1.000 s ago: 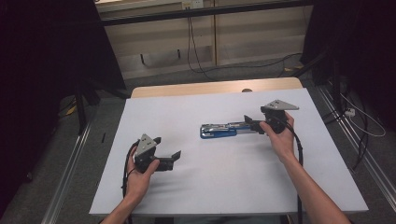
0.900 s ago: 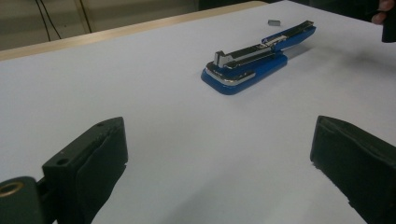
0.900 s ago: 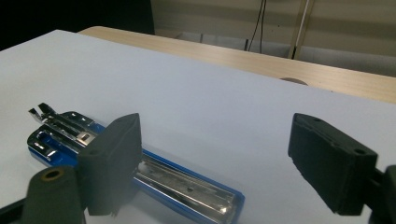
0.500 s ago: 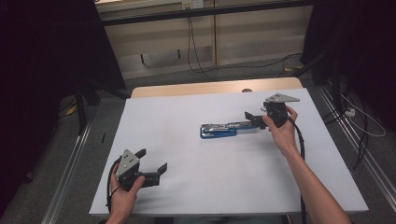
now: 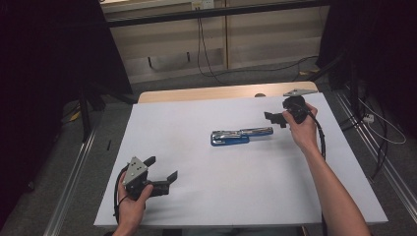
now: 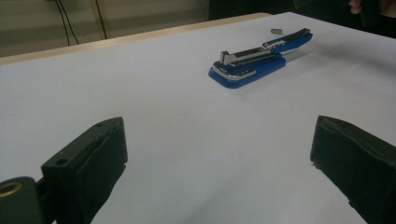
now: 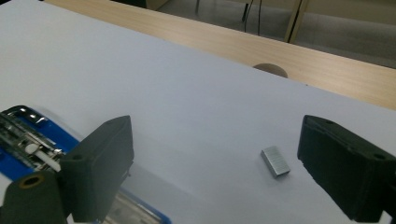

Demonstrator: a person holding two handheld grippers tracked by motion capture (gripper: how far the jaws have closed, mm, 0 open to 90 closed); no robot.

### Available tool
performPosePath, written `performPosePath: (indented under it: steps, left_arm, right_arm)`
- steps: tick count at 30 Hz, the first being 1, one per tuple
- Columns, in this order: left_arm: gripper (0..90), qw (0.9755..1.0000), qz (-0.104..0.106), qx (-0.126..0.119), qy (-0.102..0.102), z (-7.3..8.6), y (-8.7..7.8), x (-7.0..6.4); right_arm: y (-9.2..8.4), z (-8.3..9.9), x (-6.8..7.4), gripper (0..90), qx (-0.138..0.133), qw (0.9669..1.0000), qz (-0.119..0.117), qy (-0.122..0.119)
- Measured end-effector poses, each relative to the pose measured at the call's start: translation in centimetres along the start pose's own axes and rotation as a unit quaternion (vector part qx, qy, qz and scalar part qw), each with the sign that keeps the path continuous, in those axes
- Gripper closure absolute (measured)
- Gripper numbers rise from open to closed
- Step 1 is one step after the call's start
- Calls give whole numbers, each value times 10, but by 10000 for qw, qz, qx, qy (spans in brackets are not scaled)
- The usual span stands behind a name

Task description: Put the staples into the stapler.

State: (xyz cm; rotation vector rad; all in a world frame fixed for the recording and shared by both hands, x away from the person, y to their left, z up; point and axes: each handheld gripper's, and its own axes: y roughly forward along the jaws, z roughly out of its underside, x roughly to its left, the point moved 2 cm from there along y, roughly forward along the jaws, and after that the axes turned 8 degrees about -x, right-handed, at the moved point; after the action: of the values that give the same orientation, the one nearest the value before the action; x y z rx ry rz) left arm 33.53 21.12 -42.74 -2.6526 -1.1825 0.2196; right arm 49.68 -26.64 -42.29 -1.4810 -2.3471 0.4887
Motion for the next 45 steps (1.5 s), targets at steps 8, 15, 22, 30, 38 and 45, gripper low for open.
performPosePath:
  steps: [8, 15, 22, 30, 38, 45]
  left_arm:
    - [39, 9998, 101, 174, 49, 2, 3, -4]
    - [40, 9997, 47, 247, -31, 5, 6, -2]
    - [40, 9994, 125, 296, -83, 6, 7, -1]
    - [40, 9992, 120, 313, -223, 7, 7, 2]
    - [40, 9992, 120, 336, -196, 6, 7, 2]
    - [40, 9992, 114, 336, -194, 6, 7, 2]
  right_arm:
    - [13, 15, -14, 93, 421, 9989, 185, -13]
    - [22, 12, -18, 89, 803, 9960, 365, -115]
    - [27, 17, -22, 94, 973, 9948, 235, -185]
    - [33, 20, -30, 91, 1240, 9919, 266, -72]
    - [34, 14, -34, 212, 1195, 9926, 218, -28]
    - [35, 17, -42, 263, 1248, 9917, 296, 13]
